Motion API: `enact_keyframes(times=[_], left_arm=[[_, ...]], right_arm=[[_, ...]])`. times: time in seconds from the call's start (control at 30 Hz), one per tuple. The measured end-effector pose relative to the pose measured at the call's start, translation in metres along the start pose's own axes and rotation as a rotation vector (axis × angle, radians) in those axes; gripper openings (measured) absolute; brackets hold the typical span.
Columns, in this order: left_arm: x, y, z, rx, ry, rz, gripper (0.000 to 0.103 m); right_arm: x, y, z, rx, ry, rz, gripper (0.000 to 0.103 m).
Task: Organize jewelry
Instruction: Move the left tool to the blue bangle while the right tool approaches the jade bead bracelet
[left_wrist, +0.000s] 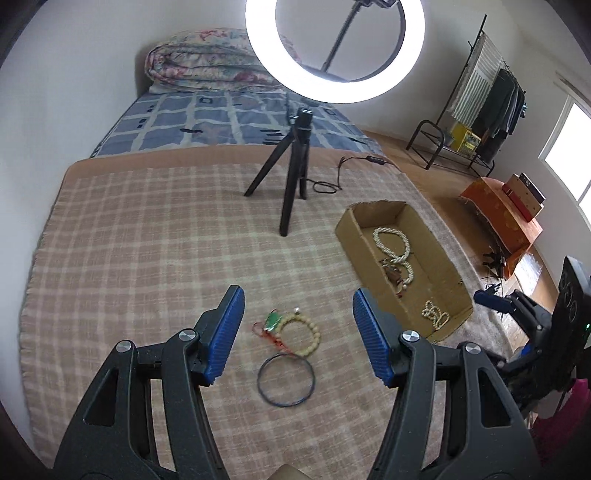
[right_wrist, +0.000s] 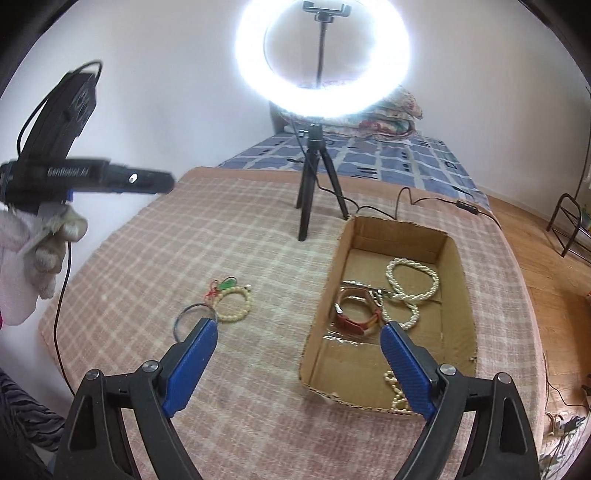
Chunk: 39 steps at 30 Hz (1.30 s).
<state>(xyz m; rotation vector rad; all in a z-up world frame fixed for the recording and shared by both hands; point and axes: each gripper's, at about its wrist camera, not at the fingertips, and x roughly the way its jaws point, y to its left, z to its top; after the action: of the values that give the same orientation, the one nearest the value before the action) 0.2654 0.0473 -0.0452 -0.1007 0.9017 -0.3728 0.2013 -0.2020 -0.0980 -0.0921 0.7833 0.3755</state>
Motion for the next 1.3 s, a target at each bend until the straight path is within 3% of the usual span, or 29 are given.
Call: enact_keyframes(times=[0.13,0.3,0.43,0.53,0.9,1.3], left_arm=[[0.005,0.031,-0.023,-0.059,0.054,0.001,0.049],[0.023,0.047,-0.05,-0.073,0.132,-0.028,0.048],[0.046,0.047,-0.068,-0.077,0.198,-0.061,0.041],[0.061,0.045,-0.077,-0.059,0.242,-0.057,0.041],[0.102,0.052,-0.09,-0.07,0.317,-0.055,0.04],[0.126,0.033,-0.09,0.019,0.328,-0.018,0.04]], right_arm=[[0.012,0.005,0.006,0.015,0.026,0.03,0.079],[0.036,0.016,0.013,0.008,0.095,0.078,0.062],[0.061,0.028,0.016,0.011,0.17,0.128,0.047],[0.08,0.033,0.021,0.039,0.211,0.147,0.041],[0.134,0.048,0.033,0.055,0.288,0.149,0.034],[0.171,0.041,0.028,0.107,0.347,0.12,0.033]])
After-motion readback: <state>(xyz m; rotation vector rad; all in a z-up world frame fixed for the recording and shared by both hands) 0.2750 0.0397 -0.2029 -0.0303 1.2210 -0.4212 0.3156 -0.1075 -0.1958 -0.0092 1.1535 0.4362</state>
